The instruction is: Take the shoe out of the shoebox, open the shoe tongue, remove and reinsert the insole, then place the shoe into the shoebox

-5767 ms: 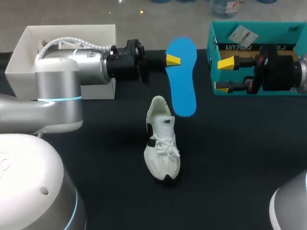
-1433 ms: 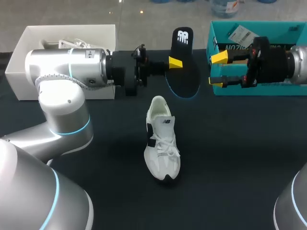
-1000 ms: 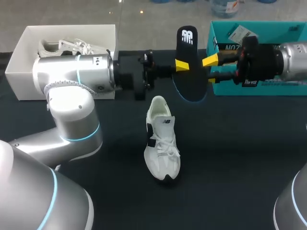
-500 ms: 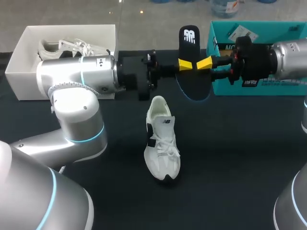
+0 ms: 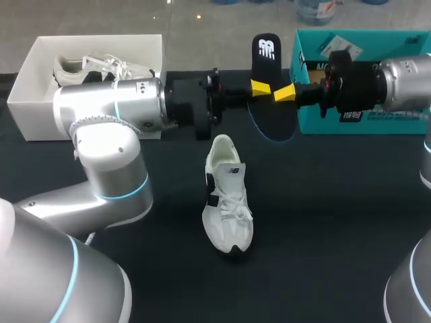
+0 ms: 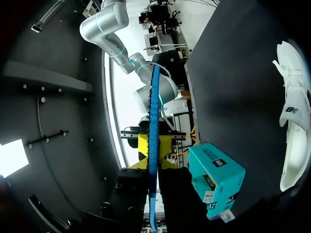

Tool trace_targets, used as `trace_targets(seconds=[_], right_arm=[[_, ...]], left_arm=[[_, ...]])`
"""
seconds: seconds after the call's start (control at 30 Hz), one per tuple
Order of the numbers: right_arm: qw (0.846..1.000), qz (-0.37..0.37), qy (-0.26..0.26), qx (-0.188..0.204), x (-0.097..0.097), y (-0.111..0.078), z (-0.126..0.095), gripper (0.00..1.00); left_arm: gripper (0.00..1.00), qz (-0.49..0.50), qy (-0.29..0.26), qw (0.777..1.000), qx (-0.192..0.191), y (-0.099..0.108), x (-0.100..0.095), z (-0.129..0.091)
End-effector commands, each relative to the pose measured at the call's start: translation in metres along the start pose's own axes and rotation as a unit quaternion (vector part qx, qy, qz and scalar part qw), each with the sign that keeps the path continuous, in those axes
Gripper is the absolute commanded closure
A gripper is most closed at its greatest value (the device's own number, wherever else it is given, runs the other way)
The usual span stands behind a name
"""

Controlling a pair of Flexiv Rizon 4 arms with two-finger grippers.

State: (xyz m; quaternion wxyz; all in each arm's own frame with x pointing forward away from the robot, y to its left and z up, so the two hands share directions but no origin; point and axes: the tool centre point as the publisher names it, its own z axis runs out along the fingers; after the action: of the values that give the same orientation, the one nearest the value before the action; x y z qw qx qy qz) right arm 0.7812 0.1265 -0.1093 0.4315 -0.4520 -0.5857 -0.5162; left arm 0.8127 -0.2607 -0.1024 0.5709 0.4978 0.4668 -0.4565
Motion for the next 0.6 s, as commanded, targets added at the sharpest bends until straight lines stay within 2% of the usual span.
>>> trace_targets(seconds=[0.03,0.27,0.4,0.6], right_arm=[[1.0,-0.009,-0.002,-0.009,0.001,-0.003,-0.001,1.0],[1.0,-0.014,-0.008,-0.016,0.002,-0.004,-0.01,1.0],[1.0,-0.012,-0.011,-0.013,0.001,-0.004,-0.011,1.0],[1.0,-0.01,-0.013,-0.011,-0.001,-0.003,-0.011,1.0]], left_arm=[[0.0,0.0,0.011,1.0,0.018,0.005,-0.001,-0.008],[0.0,0.002,0.035,0.998,0.057,0.008,0.005,-0.028],[0.0,-0.001,0.05,0.994,0.096,0.01,0.008,-0.04],[0.0,0.012,0.082,0.988,0.13,0.015,0.01,-0.061]])
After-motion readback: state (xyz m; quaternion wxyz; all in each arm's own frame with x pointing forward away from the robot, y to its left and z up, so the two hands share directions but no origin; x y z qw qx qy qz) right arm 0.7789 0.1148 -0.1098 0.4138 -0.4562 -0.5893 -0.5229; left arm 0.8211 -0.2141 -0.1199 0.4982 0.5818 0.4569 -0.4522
